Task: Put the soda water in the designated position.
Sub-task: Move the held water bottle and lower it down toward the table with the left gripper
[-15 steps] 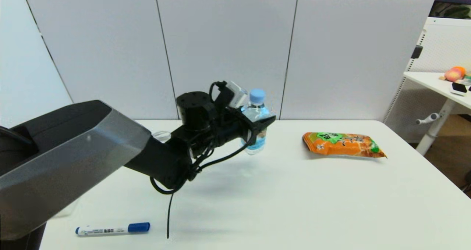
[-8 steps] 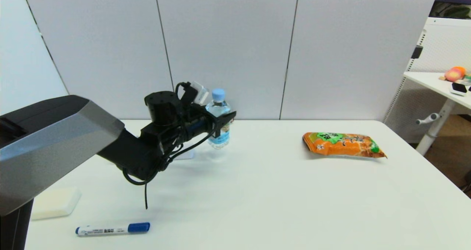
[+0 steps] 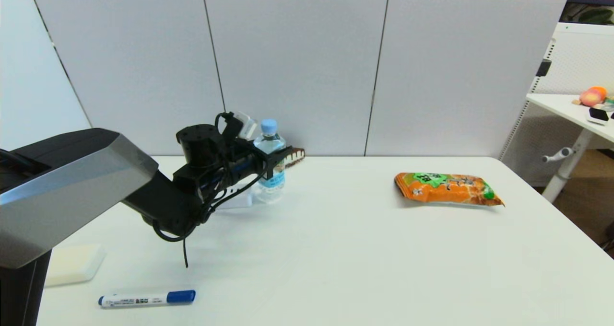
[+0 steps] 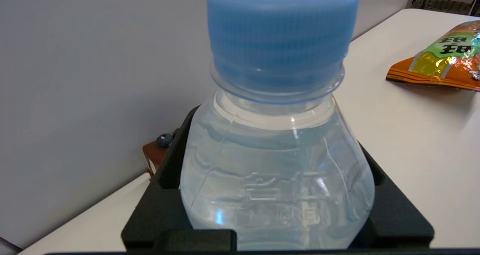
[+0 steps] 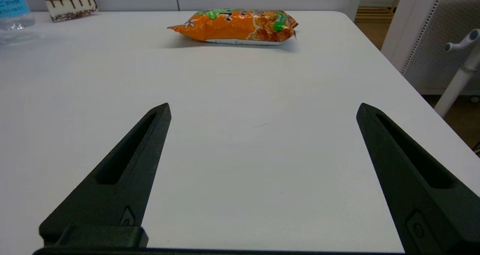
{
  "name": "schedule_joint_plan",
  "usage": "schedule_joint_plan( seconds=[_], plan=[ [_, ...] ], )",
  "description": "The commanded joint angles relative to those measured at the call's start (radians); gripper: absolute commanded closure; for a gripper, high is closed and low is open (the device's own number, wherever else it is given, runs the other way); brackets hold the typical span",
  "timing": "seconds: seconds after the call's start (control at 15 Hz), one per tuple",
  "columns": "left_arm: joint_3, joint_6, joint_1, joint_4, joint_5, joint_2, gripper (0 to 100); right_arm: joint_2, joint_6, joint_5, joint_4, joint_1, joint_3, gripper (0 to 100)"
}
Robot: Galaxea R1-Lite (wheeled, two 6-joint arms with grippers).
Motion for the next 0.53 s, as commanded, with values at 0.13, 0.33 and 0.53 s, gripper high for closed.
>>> schedule_joint_plan(
  seconds=[0.13,0.33,0.53],
  plan=[
    [-0.008,0.0,-0.001,-0.015,-0.003,0.035,100,0.0,0.0,0.0,0.0,0.0,0.0,0],
    [-0.008,0.0,-0.001,-0.035,-0.003,0.044,100,0.0,0.0,0.0,0.0,0.0,0.0,0],
    [-0.009,-0.004,-0.001,-0.047,-0.003,0.052,100,0.0,0.0,0.0,0.0,0.0,0.0,0]
  ],
)
